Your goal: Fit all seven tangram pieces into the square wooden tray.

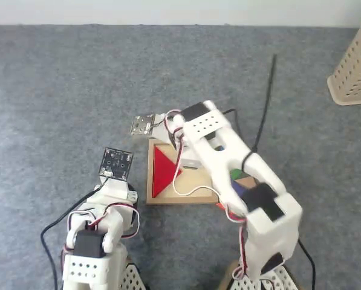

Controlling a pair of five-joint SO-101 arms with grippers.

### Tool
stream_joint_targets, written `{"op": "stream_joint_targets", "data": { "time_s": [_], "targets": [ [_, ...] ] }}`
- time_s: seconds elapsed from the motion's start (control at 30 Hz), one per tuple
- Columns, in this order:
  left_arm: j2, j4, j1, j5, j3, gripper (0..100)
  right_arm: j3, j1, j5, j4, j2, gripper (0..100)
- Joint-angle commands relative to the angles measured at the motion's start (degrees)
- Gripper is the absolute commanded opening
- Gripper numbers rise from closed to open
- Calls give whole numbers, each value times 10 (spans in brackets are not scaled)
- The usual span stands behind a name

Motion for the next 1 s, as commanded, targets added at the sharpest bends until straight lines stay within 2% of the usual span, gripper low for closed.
{"op": "stream_joint_targets", "data": {
  "time_s": [0.0, 0.17, 0.23, 0.33, 0.6, 0.97],
  "targets": [
    [-12, 4, -4, 4, -11, 12, -33, 24, -62, 19, -95, 203],
    [-12, 4, -4, 4, -11, 12, -6, 60, -206, 7, -146, 0],
    [-12, 4, -4, 4, -11, 12, 28, 72, -252, -43, -146, 30],
    [-12, 4, -4, 4, -11, 12, 86, 83, -305, -139, -130, 6],
    [-12, 4, -4, 4, -11, 12, 106, 141, -309, -204, -66, 7],
    [-12, 4, -4, 4, -11, 12, 110, 145, -361, -210, -39, 6]
  ]
}}
